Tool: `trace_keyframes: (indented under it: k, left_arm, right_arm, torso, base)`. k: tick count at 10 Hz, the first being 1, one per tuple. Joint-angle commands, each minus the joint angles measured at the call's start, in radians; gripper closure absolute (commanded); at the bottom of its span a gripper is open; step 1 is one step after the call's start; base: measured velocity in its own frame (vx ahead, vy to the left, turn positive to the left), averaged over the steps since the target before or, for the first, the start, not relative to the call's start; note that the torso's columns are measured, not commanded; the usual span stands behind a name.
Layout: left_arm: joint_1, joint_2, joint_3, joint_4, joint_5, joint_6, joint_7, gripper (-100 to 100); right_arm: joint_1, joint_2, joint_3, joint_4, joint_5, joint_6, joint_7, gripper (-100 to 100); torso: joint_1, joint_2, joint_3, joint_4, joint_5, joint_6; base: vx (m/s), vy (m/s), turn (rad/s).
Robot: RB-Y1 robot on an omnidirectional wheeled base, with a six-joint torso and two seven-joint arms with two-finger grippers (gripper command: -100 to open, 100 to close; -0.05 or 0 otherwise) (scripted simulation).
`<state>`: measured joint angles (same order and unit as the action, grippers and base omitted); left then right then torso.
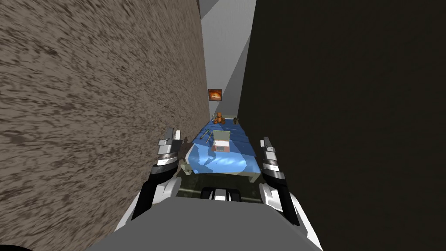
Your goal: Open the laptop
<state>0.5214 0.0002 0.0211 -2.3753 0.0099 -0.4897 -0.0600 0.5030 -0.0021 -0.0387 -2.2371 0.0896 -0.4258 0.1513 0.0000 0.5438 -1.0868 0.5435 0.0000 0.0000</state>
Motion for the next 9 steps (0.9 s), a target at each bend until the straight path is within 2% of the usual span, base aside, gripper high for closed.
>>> trace_keyframes:
  k: [1,2,4,7,8,9]
  left_arm:
    - [0.000,0.000,0.000,0.000,0.000,0.000,0.000,0]
    - [0.000,0.000,0.000,0.000,0.000,0.000,0.000,0]
    - [0.000,0.000,0.000,0.000,0.000,0.000,0.000,0]
    - [0.000,0.000,0.000,0.000,0.000,0.000,0.000,0]
    - [0.000,0.000,0.000,0.000,0.000,0.000,0.000,0]
    - [0.000,0.000,0.000,0.000,0.000,0.000,0.000,0]
  right_arm:
    - [0.000,0.000,0.000,0.000,0.000,0.000,0.000,0]
    - [-0.003,-0.029,-0.003,0.020,0.005,-0.001,0.012,-100]
    - [-0.010,-0.078,-0.009,0.066,0.016,-0.003,0.038,-100]
    - [-0.024,-0.161,-0.025,0.155,0.043,-0.008,0.102,-100]
    - [-0.024,-0.165,-0.025,0.172,0.043,-0.008,0.102,-100]
    - [-0.030,-0.197,-0.031,0.214,0.054,-0.009,0.127,-100]
  torso:
    - [0.000,0.074,-0.148,0.074,0.000,0.000]
    - [0.000,0.148,-0.295,0.148,0.000,0.000]
    - [0.002,0.191,-0.384,0.190,0.001,0.000]
    - [0.002,0.194,-0.389,0.194,0.000,0.000]
    - [0.001,0.194,-0.389,0.194,0.000,0.000]
    - [-0.001,0.194,-0.389,0.194,0.000,0.001]
  base:
    - [0.000,0.000,0.000]
    - [0.003,0.016,0.086]
    - [-0.004,0.046,0.147]
    - [-0.001,0.084,0.233]
    - [0.009,0.064,0.088]
    - [0.014,0.066,0.176]
